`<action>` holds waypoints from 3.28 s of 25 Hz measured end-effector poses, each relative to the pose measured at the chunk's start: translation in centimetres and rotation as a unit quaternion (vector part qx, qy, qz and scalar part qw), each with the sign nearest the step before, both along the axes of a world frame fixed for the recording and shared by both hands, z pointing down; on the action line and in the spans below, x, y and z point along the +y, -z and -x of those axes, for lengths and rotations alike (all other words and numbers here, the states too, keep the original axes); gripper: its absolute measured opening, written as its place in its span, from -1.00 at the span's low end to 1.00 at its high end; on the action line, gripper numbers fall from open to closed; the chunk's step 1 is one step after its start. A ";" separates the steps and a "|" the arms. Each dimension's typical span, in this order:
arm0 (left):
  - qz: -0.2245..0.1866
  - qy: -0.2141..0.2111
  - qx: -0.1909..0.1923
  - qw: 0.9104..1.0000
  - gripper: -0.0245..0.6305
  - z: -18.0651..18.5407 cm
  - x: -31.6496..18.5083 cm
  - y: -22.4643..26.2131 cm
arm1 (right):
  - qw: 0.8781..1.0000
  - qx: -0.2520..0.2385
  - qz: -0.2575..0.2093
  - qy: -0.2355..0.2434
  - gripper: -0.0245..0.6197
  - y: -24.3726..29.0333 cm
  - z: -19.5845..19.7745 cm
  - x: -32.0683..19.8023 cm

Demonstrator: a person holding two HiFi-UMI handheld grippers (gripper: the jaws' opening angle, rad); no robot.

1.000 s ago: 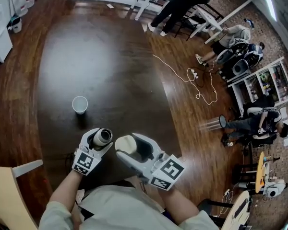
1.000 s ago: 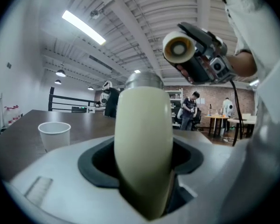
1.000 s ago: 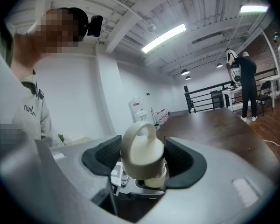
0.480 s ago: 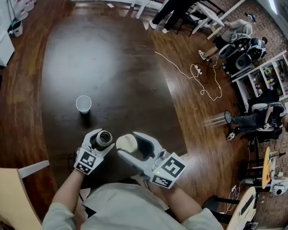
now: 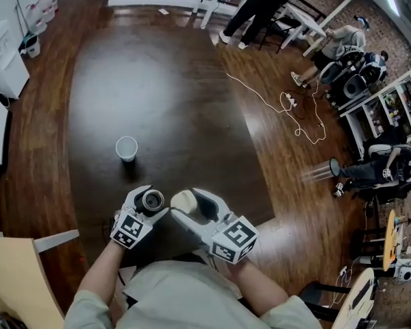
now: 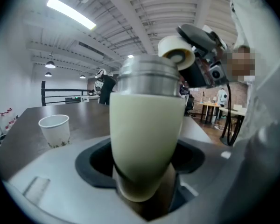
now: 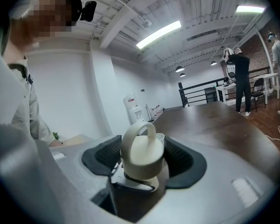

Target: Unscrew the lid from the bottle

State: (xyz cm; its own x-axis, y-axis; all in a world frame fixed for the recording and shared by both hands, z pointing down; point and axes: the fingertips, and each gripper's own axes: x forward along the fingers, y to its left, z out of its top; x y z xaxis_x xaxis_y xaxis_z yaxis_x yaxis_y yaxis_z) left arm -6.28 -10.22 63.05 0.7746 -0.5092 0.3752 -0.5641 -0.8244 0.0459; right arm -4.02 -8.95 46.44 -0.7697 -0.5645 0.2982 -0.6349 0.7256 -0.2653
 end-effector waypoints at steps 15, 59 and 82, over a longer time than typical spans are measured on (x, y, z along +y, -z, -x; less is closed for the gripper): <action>-0.008 0.052 0.023 0.998 0.24 2.8 0.5 2.5 | 1.000 -0.007 -0.007 0.004 -0.04 -0.2 0.1 0.1; 0.130 0.256 0.046 0.957 -0.79 9.5 5.7 0.4 | 0.988 0.145 0.049 -0.001 -0.04 -18.7 0.8 -1.3; 0.154 0.232 0.108 0.954 -0.92 7.8 7.3 1.2 | 0.976 0.165 0.123 -0.077 0.11 -17.5 -5.3 4.0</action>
